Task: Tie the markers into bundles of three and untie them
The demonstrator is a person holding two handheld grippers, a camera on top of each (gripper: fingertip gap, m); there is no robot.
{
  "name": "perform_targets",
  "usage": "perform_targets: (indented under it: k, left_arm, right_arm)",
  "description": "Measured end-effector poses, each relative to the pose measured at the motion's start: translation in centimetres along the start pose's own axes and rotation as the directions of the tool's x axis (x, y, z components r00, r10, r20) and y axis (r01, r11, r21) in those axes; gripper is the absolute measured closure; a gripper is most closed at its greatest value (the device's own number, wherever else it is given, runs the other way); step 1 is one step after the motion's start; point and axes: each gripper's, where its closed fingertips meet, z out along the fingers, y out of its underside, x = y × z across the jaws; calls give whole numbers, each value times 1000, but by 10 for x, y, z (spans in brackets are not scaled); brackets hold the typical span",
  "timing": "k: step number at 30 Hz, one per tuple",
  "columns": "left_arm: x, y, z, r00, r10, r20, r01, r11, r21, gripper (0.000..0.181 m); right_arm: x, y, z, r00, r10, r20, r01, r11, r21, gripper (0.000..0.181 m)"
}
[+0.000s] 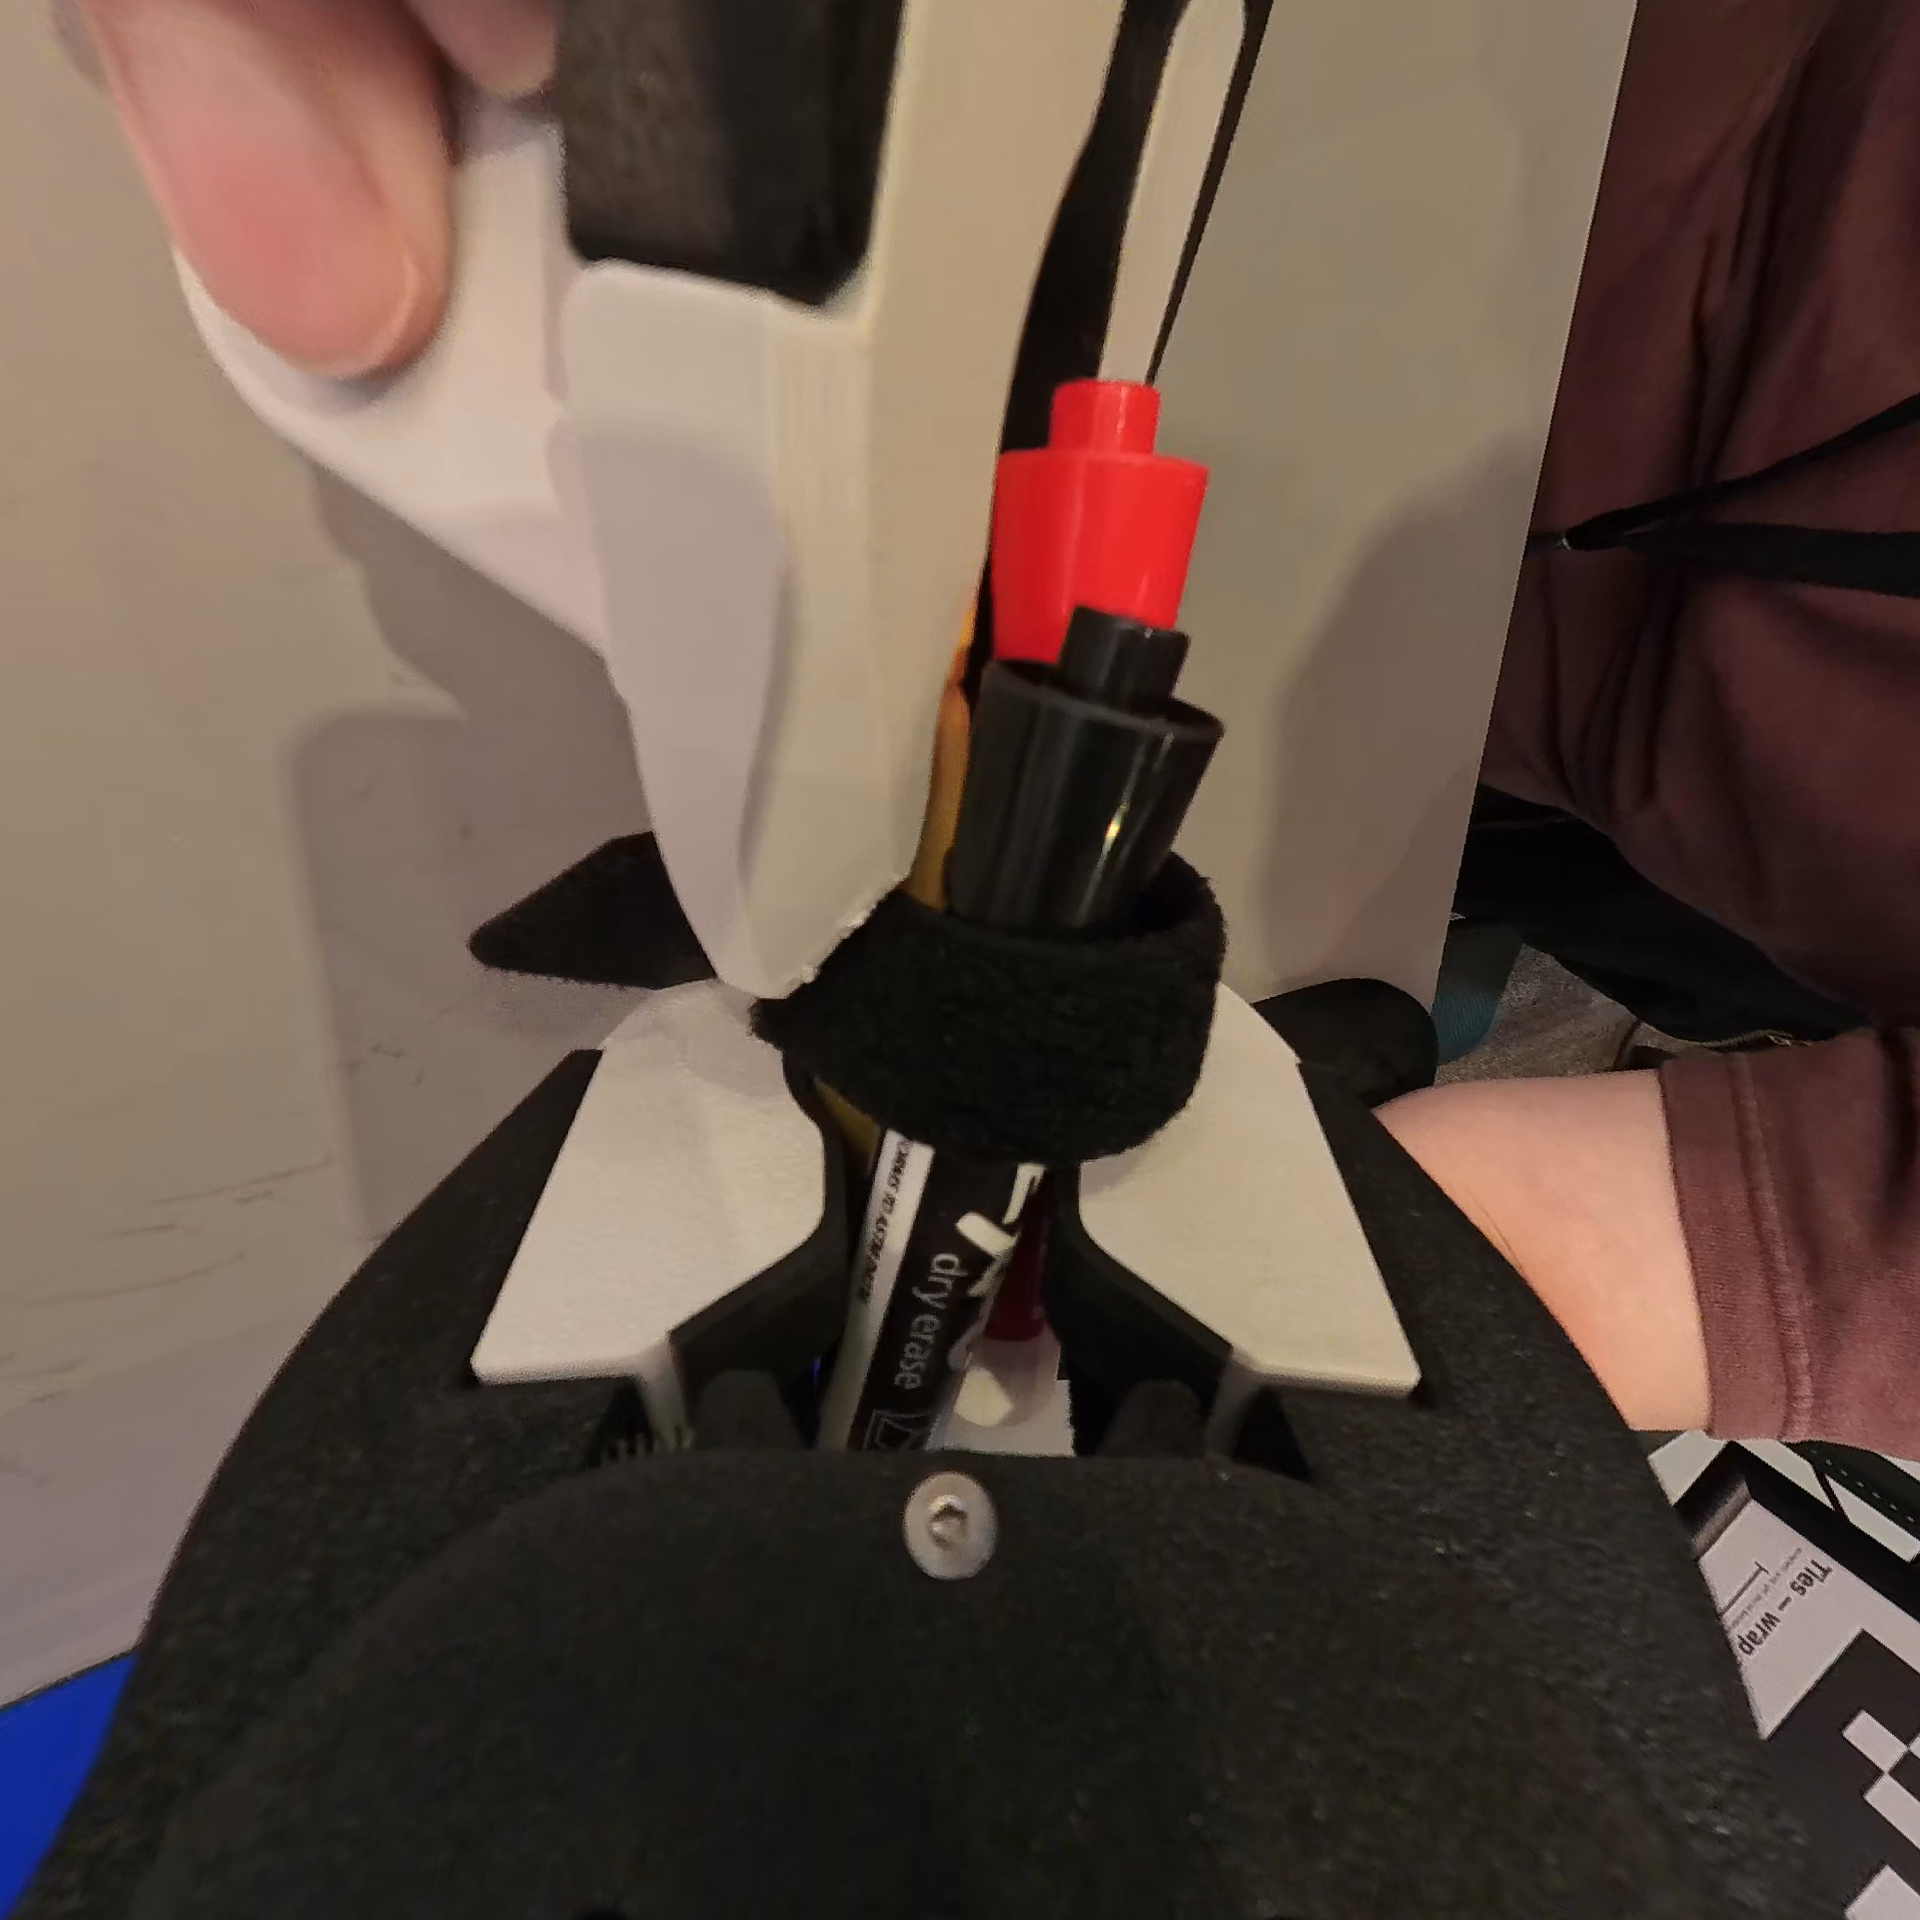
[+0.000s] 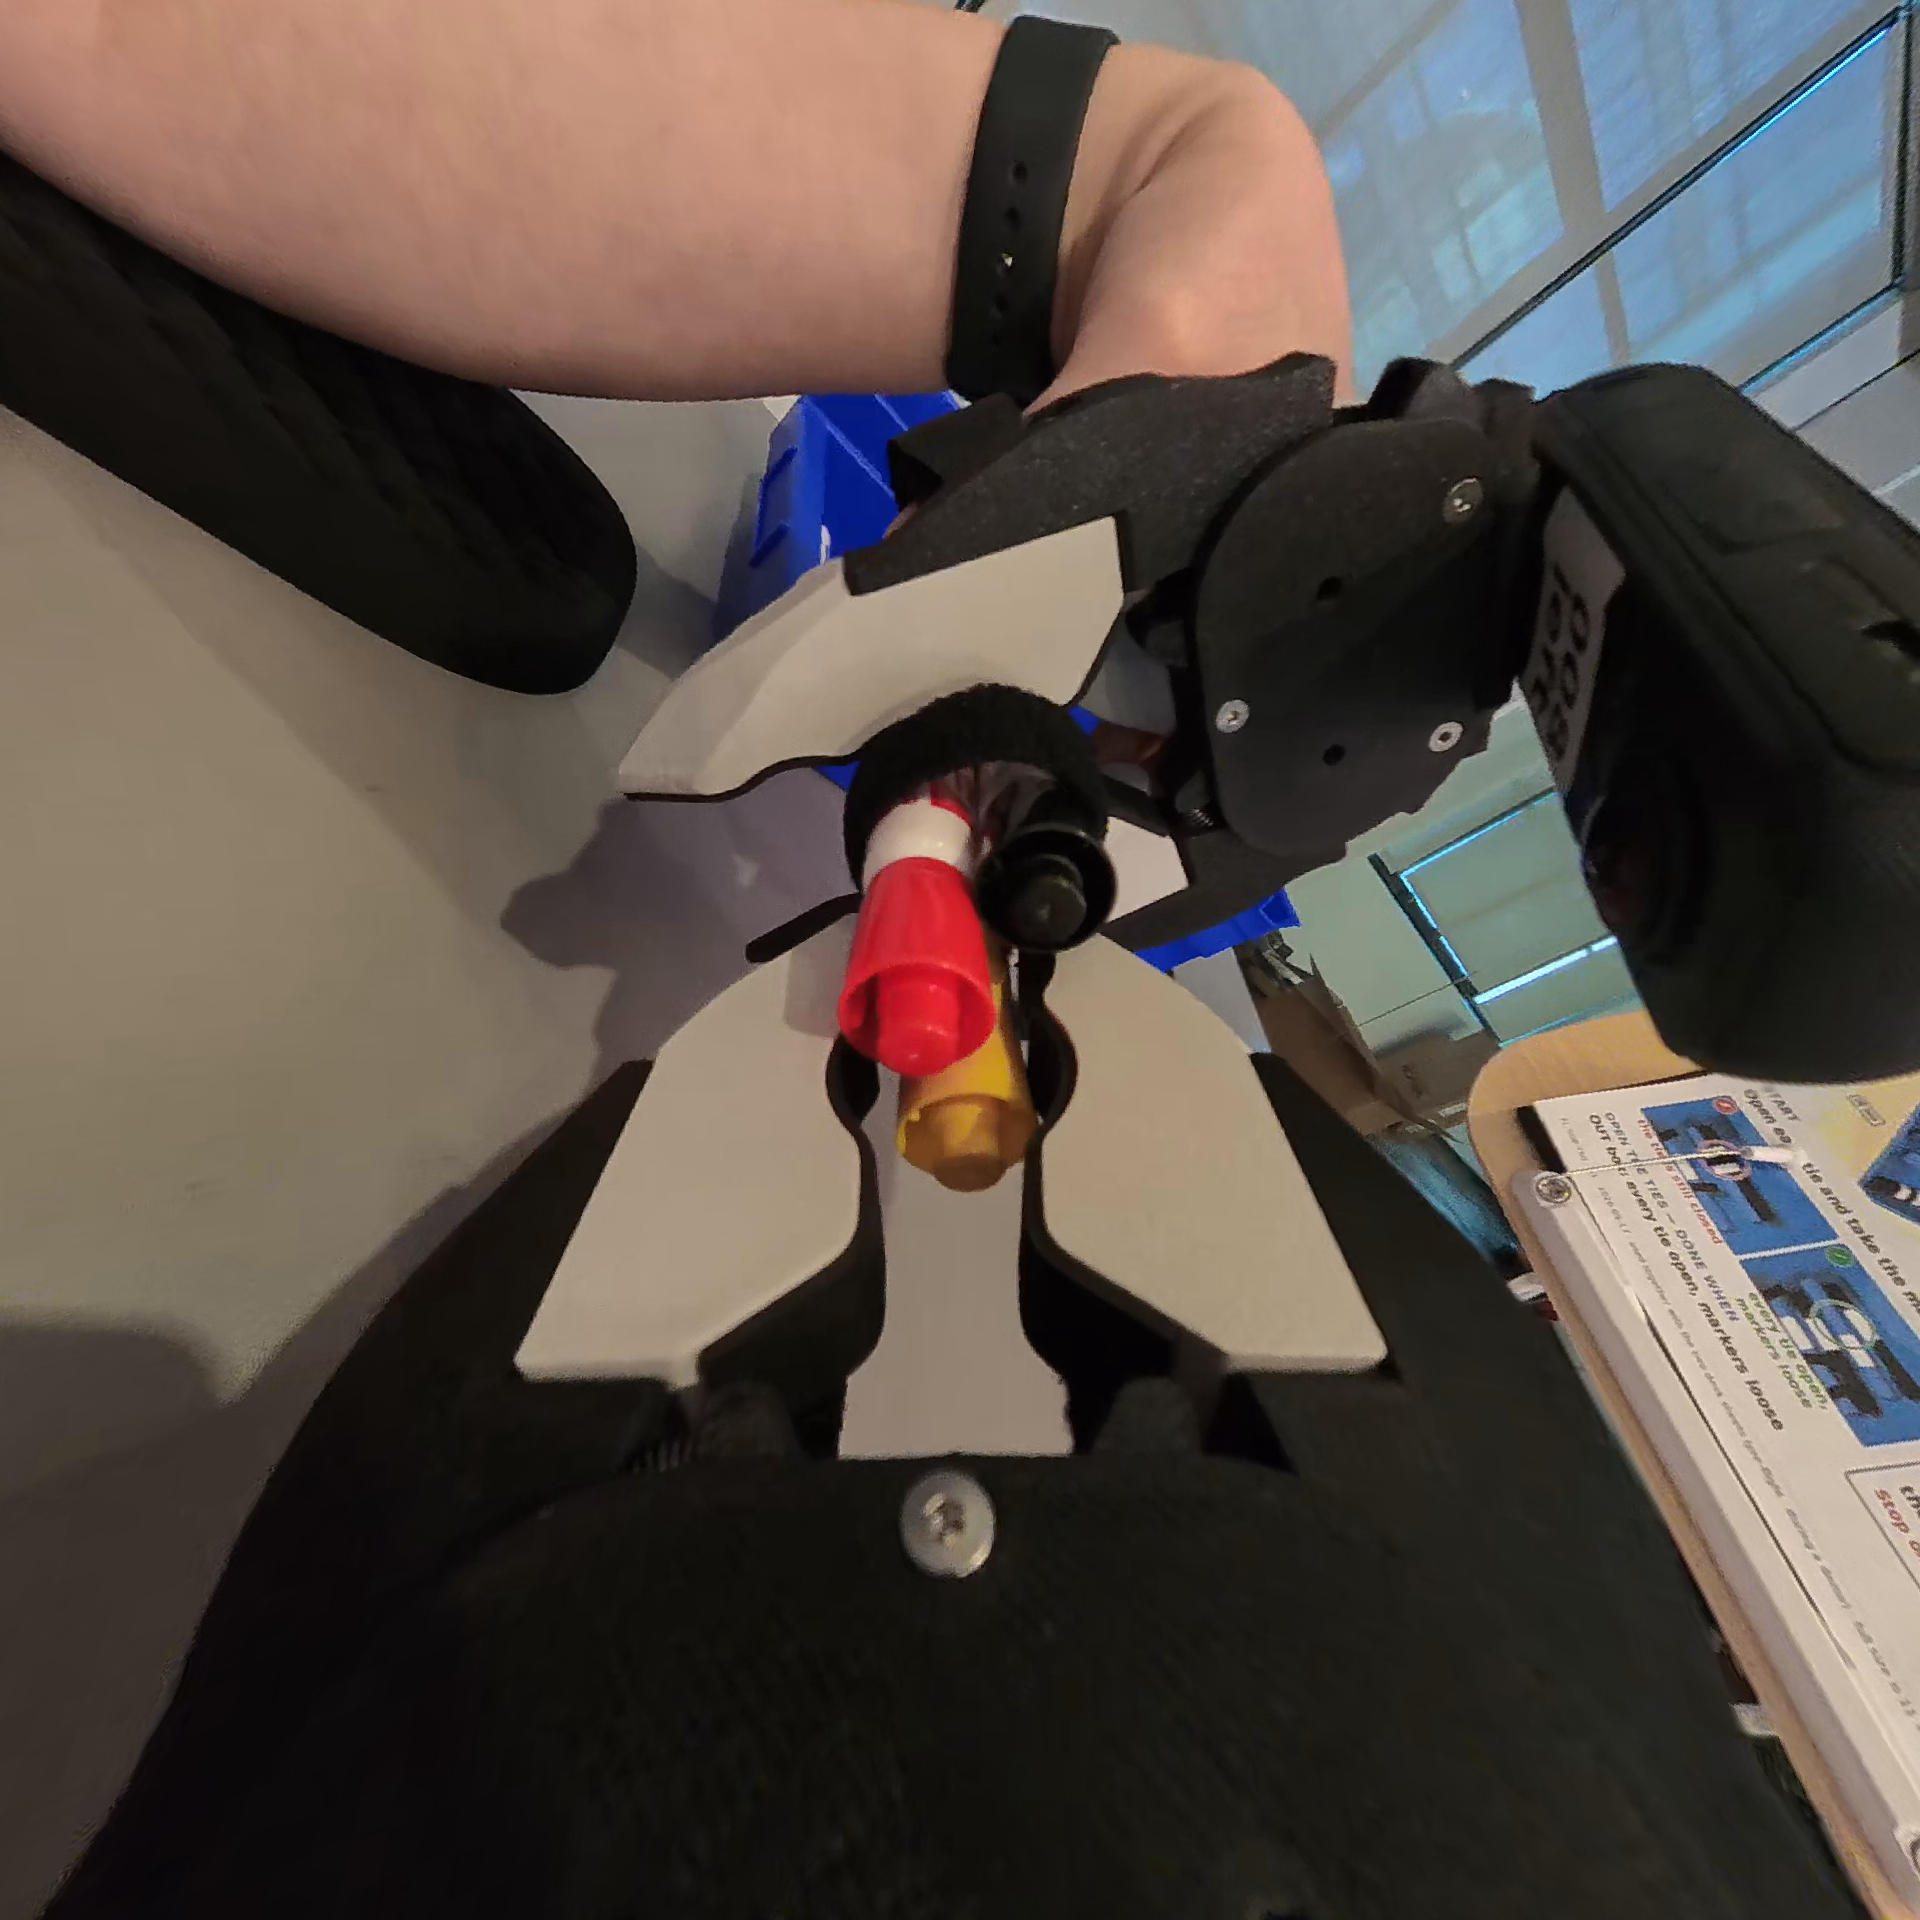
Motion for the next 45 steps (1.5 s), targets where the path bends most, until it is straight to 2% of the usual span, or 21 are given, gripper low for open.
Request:
perform_targets:
  k: [23,31,45]
  left_arm:
    - [1,0,0,1000,5,3,-5,1000,-3,138]
    - [2,0,0,1000,11,-1,-11,1000,-1,139]
    - [3,1,-1,1000,10,-9,-10,1000,2,138]
  right_arm:
    - [0,-1,-1,999,39,21,-39,999,16,157]
    - [1,0,-1,1000,-12,-9,12,1000,4,151]
    - [-1,3,-1,999,-36,5,36,999,-25,160]
